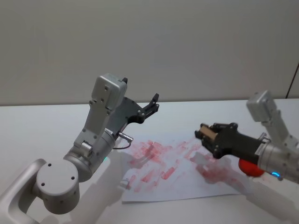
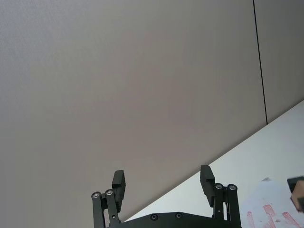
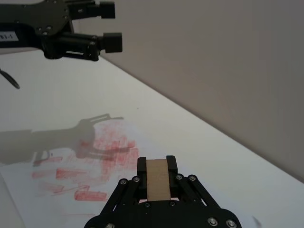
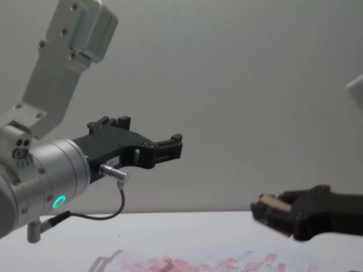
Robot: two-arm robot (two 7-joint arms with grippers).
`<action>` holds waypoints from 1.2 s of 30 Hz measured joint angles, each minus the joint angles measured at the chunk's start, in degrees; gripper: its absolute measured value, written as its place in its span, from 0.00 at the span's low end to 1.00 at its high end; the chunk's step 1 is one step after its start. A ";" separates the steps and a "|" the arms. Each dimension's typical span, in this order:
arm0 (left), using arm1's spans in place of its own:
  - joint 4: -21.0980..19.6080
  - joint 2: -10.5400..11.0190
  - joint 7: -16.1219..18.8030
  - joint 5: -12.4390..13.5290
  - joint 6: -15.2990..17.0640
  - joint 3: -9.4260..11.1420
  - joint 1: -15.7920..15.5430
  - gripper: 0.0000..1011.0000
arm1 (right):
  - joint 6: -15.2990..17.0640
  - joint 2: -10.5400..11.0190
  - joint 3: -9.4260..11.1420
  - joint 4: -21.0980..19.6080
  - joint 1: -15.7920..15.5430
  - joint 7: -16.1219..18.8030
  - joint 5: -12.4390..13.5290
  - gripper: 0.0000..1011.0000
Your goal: Use the one hand to pick up the stamp and affix it onto the A4 paper.
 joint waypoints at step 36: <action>0.00 0.00 0.00 0.00 0.00 0.00 0.00 0.99 | 8.09 9.77 6.03 -13.32 -14.14 -22.39 11.69 0.22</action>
